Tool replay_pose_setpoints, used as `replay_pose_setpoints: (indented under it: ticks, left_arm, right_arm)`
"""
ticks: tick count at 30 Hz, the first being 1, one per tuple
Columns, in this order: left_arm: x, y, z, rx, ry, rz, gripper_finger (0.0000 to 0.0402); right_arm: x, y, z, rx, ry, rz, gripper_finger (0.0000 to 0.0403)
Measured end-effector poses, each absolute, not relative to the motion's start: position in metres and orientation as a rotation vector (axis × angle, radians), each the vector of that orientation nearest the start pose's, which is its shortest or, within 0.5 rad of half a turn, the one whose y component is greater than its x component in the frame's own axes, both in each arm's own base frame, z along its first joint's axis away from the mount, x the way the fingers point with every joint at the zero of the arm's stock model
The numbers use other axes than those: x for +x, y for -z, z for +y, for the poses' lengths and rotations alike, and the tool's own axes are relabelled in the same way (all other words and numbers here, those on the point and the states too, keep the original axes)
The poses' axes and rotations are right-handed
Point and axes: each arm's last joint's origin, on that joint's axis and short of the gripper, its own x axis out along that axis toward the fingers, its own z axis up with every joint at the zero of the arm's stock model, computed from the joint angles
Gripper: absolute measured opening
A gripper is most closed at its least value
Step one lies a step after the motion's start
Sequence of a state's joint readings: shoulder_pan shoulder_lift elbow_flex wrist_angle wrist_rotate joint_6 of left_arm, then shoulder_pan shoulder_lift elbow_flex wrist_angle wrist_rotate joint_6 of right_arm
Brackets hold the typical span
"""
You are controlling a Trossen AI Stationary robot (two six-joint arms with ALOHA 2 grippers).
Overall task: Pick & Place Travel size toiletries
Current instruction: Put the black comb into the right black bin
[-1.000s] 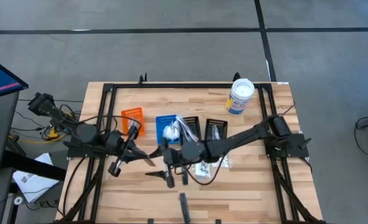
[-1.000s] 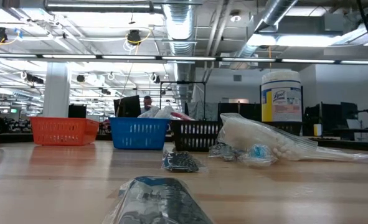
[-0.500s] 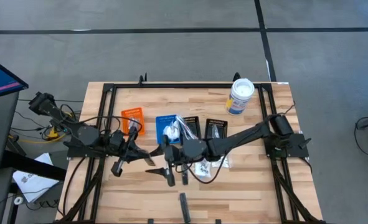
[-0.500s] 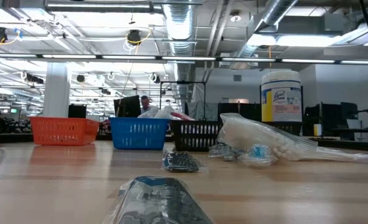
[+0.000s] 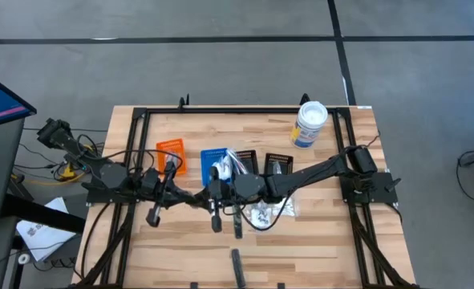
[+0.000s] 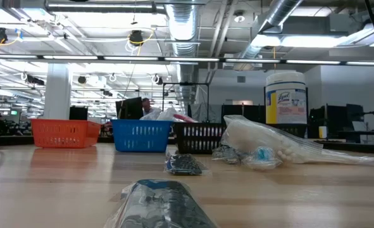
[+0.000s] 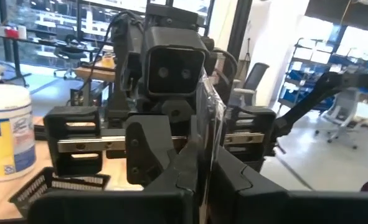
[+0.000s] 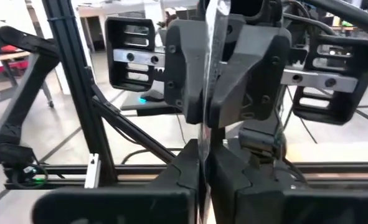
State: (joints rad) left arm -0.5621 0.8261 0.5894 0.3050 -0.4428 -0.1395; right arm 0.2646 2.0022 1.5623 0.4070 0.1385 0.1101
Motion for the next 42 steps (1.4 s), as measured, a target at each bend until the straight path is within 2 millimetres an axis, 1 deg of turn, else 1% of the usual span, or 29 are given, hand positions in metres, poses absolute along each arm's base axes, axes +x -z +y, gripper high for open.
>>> replay_pose_setpoints:
  ticks: [3,6,9,12,16,19,21,23,26,34,37,42]
  left_arm:
    - [0.164,-0.305,-0.090,-0.137,0.127,-0.054,0.0026]
    - [0.165,-0.306,-0.091,-0.117,0.122,-0.065,0.0062]
    - [0.165,-0.305,-0.090,-0.141,0.101,-0.058,0.0123]
    - [0.165,-0.304,-0.090,-0.165,0.102,-0.044,0.0201]
    - [0.162,-0.305,-0.093,-0.167,0.195,-0.040,0.0296]
    - [0.155,-0.311,-0.096,-0.179,0.321,-0.075,0.0343]
    - [0.151,-0.313,-0.098,-0.186,0.367,-0.086,0.0363]
    - [0.146,-0.315,-0.100,-0.191,0.395,-0.093,0.0376]
    - [0.144,-0.316,-0.102,-0.192,0.416,-0.096,0.0383]
    - [0.145,-0.314,-0.099,-0.178,0.320,-0.085,0.0373]
    - [0.146,-0.313,-0.097,-0.174,0.236,-0.082,0.0371]
    - [0.146,-0.308,-0.089,-0.187,-0.025,-0.045,0.0379]
  right_arm:
    - [0.458,-0.290,0.120,0.102,-0.113,0.042,0.0016]
    - [0.458,-0.288,0.122,0.097,-0.115,0.061,0.0007]
    - [0.458,-0.286,0.122,0.099,-0.114,0.072,0.0007]
    - [0.458,-0.286,0.122,0.098,-0.113,0.078,0.0004]
    - [0.456,-0.284,0.120,0.087,-0.081,0.121,0.0003]
    - [0.453,-0.289,0.120,0.085,-0.081,0.126,0.0003]
    - [0.450,-0.293,0.122,0.086,-0.088,0.120,0.0002]
    - [0.447,-0.297,0.124,0.079,-0.095,0.120,0.0002]
    - [0.442,-0.302,0.128,0.072,-0.101,0.130,0.0001]
    - [0.421,-0.300,0.118,0.099,-0.090,0.095,0.0001]
    - [0.409,-0.302,0.113,0.103,-0.076,0.082,0.0001]
    - [0.382,-0.302,0.101,0.112,0.059,0.089,0.0000]
